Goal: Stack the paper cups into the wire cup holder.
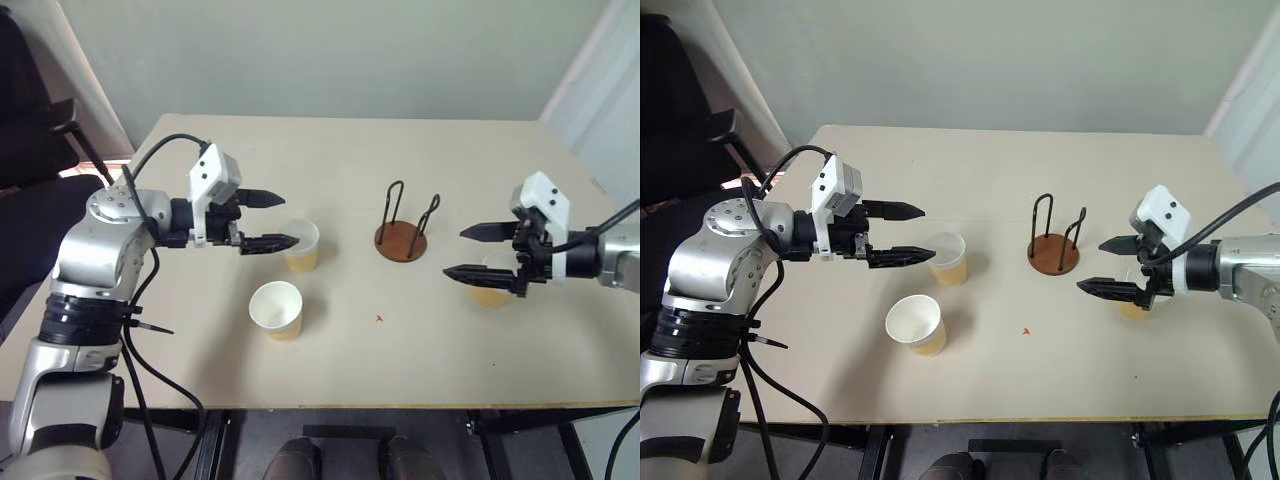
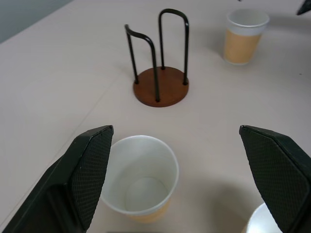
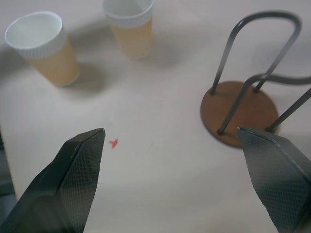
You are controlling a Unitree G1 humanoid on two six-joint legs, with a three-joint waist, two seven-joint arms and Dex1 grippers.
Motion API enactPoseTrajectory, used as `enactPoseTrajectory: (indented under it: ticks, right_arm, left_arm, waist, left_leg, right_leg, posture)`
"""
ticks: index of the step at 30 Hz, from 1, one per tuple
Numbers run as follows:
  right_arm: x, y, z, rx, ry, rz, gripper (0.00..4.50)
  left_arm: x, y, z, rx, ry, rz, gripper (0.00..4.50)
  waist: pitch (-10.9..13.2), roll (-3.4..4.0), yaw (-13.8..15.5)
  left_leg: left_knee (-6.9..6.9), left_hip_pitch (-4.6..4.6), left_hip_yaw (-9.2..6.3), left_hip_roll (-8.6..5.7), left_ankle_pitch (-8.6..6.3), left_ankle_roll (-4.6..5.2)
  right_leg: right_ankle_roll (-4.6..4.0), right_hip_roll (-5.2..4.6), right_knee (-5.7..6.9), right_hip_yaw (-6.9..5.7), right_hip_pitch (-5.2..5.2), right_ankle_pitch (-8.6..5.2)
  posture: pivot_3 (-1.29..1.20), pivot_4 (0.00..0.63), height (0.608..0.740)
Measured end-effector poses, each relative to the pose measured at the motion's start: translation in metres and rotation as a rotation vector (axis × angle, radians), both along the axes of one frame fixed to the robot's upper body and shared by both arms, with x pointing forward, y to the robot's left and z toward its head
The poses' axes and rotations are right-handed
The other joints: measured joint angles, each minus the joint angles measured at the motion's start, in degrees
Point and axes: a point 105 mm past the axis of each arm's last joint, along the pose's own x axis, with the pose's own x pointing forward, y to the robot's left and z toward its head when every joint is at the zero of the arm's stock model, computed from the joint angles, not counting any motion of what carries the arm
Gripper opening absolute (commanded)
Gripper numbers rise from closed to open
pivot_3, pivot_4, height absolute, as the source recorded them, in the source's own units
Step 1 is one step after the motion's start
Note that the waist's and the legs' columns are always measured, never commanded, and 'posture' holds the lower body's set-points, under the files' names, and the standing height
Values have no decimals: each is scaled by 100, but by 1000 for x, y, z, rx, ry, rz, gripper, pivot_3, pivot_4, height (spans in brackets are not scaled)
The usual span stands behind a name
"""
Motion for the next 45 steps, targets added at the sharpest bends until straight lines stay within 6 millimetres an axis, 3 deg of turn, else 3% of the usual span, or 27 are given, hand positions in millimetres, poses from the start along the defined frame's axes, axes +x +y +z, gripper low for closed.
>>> enactPoseTrajectory:
  ticks: [13, 21, 25, 33, 43, 45]
  right_arm:
    - [9, -1, -15, 7, -10, -54, 4500]
    - [49, -10, -28, 8, -35, -161, 4500]
    - [65, -13, -41, 8, -23, -200, 4500]
    - [85, 5, -34, 35, -58, -182, 4500]
    - [97, 17, -49, 48, -34, -196, 4500]
    - [99, 19, -51, 56, -31, -202, 4118]
  left_arm:
    - [-2, -11, 1, -1, 3, -48, 4455]
    - [4, -33, 11, -5, -45, -111, 4455]
    - [5, -35, 12, -6, -51, -114, 4455]
    - [5, -34, 12, -6, -52, -111, 4455]
    - [5, -30, 9, -15, -44, -97, 4455]
    - [4, -29, 10, -16, -49, -95, 4500]
  waist:
    - [0, -1, 9]
    - [0, -1, -16]
    - [0, -1, -24]
    - [0, -1, -27]
    - [0, -1, -22]
    - [0, -1, -23]
  left_leg:
    - [7, -3, -1, 0, 0, 1]
    - [10, 1, -3, 3, 5, 2]
    - [5, -3, -3, 4, 5, 3]
    - [7, -24, -1, 3, 5, 3]
    - [8, -29, -1, 3, 5, 3]
    - [8, -29, -2, 3, 5, 2]
  right_leg:
    - [2, -1, 0, -2, 2, 1]
    - [10, -1, 11, -3, 0, 9]
    - [10, -1, 6, -3, -4, 9]
    - [10, -1, -1, -5, -21, 10]
    - [10, -1, -1, -6, -28, 10]
    - [10, -1, -1, -6, -28, 10]
  posture:
    - [0, 150, 740]
    - [0, 150, 740]
    - [0, 150, 740]
    - [0, 150, 740]
    - [0, 150, 740]
    - [0, 150, 740]
